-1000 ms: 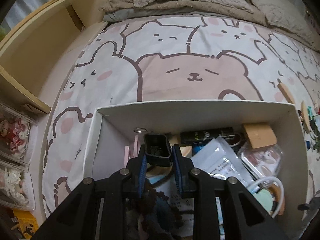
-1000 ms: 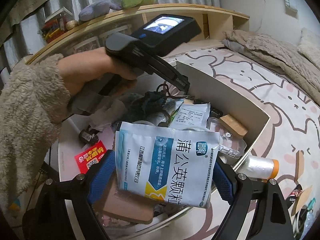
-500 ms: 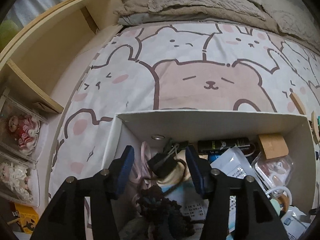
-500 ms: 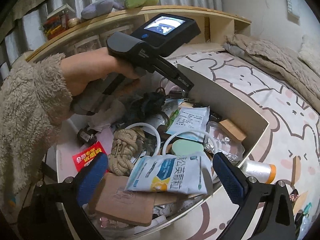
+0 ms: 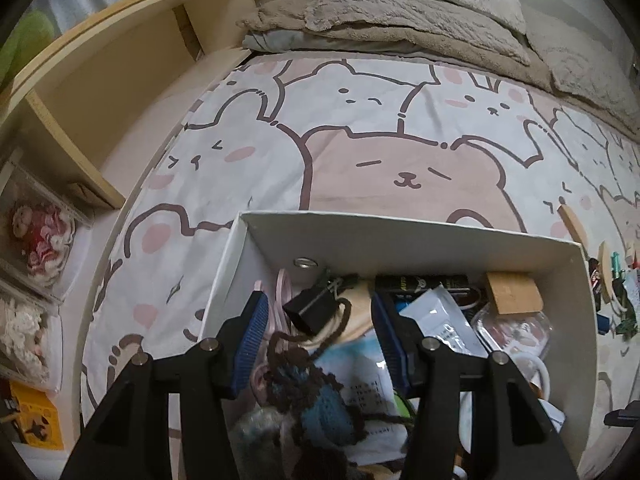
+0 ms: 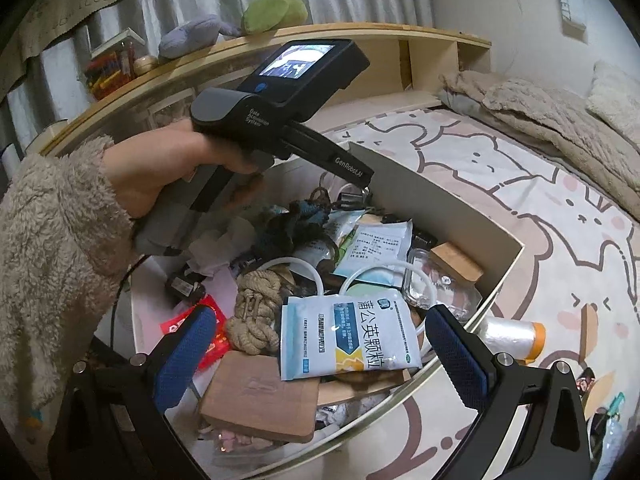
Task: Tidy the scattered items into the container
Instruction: 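Withdraw both tools up and away from the shoe box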
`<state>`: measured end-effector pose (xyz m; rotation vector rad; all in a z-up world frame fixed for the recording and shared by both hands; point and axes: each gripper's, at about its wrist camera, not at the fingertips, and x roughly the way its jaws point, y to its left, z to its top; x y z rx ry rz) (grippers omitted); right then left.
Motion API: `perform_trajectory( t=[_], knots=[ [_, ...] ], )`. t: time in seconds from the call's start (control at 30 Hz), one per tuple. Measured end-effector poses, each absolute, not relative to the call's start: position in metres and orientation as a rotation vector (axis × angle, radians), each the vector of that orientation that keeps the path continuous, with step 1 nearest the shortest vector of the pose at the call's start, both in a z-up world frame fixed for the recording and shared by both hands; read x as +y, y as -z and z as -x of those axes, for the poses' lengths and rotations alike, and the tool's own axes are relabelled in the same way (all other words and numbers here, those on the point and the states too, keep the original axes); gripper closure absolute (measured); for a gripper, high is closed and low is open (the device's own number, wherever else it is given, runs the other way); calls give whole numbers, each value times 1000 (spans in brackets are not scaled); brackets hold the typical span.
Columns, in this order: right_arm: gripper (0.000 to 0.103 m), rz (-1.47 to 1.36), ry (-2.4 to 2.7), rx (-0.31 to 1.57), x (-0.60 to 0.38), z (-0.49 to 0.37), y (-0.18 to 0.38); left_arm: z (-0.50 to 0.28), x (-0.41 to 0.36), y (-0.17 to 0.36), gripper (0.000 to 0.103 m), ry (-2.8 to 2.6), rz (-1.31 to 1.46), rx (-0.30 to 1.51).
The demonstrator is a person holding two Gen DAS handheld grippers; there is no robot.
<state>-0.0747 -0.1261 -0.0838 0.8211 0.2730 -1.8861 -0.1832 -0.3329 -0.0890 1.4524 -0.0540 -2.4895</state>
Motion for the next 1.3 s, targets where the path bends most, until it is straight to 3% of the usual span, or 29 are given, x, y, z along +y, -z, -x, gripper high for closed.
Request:
perform_trajectory(
  t=[0.1, 0.2, 0.27, 0.33, 1.3],
  knots=[
    [0, -816, 1895, 277, -123, 71, 80, 176, -329, 85, 48, 2495, -1444, -39],
    [0, -816, 1909, 280, -120, 69, 76, 167, -325, 79, 30, 2507, -1406, -34],
    [0, -816, 1916, 278, -117, 68, 74, 161, -320, 73, 6, 2533, -1369, -30],
    [0, -814, 1926, 277, -114, 66, 71, 157, -316, 70, 0, 2552, -1350, -41],
    [0, -767, 2043, 220, -68, 37, 31, 66, -280, 38, 0, 2664, -1234, 11]
  ],
)
